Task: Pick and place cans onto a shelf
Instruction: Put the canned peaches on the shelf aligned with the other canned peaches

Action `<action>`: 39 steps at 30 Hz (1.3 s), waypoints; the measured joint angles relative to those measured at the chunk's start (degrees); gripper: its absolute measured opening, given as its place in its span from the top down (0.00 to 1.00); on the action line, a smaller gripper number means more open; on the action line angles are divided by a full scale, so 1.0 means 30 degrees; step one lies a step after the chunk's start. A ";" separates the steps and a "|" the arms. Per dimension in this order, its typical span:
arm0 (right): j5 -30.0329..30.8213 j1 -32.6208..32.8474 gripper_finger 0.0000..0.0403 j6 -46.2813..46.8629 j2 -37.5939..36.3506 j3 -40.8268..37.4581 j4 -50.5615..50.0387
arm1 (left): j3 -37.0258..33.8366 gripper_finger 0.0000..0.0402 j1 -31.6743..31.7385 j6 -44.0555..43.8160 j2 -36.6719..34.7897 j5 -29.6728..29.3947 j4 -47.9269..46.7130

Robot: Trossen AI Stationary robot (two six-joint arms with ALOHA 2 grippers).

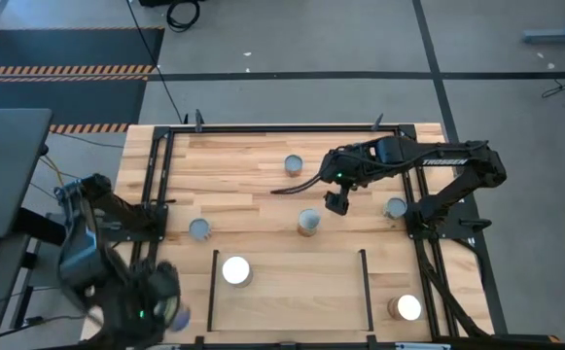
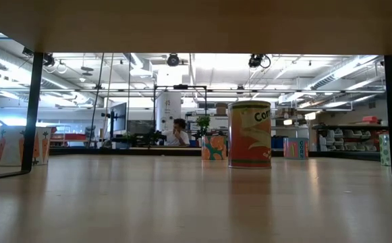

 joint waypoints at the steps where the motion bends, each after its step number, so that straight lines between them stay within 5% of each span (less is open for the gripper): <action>1: -0.0018 -0.0130 0.07 0.0011 0.0000 0.0006 0.0004 | 0.0463 0.25 0.0438 -0.0526 0.0031 -0.0094 -0.0016; 8: 0.0101 -0.0506 0.07 0.0056 0.0058 0.0000 0.0011 | 0.1407 0.25 0.2581 -0.1025 0.1549 -0.0032 0.3362; 13: 0.0310 -0.0448 0.07 0.0020 0.0058 0.0000 0.0011 | 0.1392 0.25 0.3208 -0.0694 0.3049 0.0086 0.2108; 20: 0.0310 -0.0448 0.07 0.0005 0.0066 0.0001 0.0011 | 0.1370 0.25 0.3214 -0.3485 0.3519 -0.3085 0.1928; 39: 0.0521 -0.0440 0.07 -0.0075 0.0066 0.0000 0.0077 | 0.0816 0.16 0.3054 -0.4493 0.4473 -0.4713 0.3250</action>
